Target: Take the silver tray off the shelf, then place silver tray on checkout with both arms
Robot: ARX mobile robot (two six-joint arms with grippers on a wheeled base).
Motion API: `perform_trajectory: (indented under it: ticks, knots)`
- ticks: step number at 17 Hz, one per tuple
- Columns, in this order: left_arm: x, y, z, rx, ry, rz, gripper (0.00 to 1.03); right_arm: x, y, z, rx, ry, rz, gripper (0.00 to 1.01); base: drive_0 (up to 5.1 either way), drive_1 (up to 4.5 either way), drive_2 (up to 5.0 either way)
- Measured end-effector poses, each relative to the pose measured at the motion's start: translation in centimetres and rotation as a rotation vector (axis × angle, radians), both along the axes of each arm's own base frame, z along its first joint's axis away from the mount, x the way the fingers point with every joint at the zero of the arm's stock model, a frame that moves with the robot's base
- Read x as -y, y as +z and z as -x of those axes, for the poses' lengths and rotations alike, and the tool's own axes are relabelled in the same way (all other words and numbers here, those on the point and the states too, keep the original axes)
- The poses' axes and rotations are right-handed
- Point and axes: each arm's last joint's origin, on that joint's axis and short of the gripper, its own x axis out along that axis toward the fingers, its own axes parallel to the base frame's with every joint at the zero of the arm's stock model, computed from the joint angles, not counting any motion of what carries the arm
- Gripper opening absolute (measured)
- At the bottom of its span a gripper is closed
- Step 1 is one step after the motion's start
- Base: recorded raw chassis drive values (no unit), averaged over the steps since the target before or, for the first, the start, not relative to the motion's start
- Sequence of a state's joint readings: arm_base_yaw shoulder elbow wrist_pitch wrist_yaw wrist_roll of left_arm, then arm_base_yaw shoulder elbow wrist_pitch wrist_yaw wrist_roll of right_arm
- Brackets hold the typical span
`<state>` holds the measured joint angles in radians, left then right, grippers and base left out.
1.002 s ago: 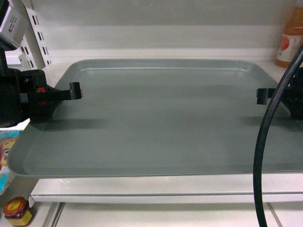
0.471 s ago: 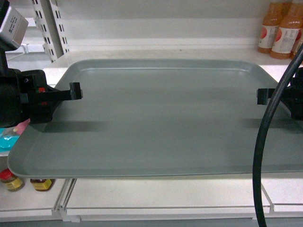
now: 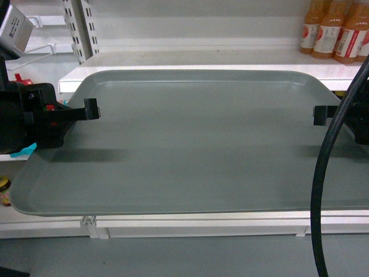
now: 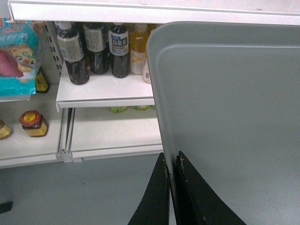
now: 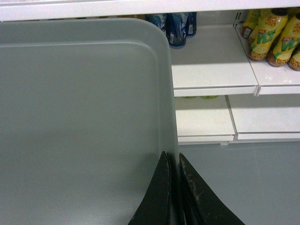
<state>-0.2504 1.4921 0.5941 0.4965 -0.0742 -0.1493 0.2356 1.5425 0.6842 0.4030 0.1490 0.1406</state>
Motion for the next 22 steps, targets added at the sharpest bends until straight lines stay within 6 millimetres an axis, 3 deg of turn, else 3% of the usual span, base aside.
perform_trajectory:
  ticks: [22]
  knots:
    - [0.01,-0.06,0.07,-0.003,0.0,-0.001,0.03,0.0,0.03,-0.02,0.001,0.0,0.003,0.03,0.1,-4.12,4.2]
